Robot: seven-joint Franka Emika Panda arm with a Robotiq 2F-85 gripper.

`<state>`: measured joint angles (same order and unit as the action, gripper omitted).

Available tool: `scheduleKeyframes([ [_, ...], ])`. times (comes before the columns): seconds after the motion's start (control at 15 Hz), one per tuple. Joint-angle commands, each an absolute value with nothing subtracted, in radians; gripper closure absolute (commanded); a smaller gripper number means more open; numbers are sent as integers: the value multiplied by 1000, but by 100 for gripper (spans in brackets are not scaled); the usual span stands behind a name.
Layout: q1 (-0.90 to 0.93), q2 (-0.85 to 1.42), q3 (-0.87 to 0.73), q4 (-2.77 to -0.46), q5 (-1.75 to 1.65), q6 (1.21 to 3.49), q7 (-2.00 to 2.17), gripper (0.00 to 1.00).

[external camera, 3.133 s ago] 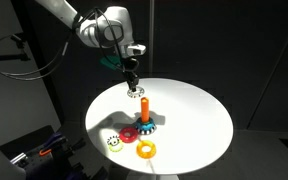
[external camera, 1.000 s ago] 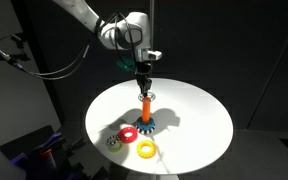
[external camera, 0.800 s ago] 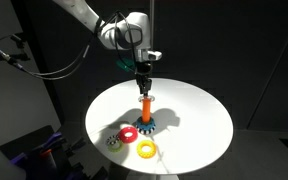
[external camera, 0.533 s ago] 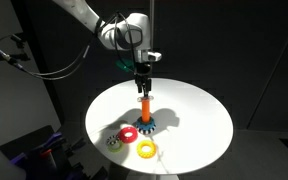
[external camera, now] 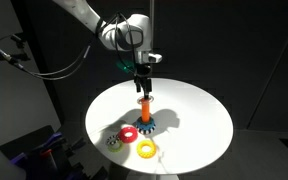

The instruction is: Put the clear ring on the orange stand

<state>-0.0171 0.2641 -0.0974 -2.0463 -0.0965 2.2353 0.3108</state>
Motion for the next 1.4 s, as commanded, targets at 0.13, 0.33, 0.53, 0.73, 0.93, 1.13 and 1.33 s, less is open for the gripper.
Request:
scheduleKeyframes([
  [0.13, -47, 262, -96, -2053, -46, 2223, 243, 0],
  [0.33, -62, 270, -97, -2047, -18, 2214, 214, 0],
  [0.53, -70, 265, -95, -2055, 0, 2211, 185, 0],
  [0.73, -71, 248, -92, -2085, -1, 2215, 152, 0],
  [0.93, -66, 219, -87, -2139, -10, 2234, 114, 0],
  [1.13, -52, 178, -81, -2195, -26, 2237, 110, 0],
  [1.33, -36, 122, -71, -2251, -43, 2235, 121, 0],
])
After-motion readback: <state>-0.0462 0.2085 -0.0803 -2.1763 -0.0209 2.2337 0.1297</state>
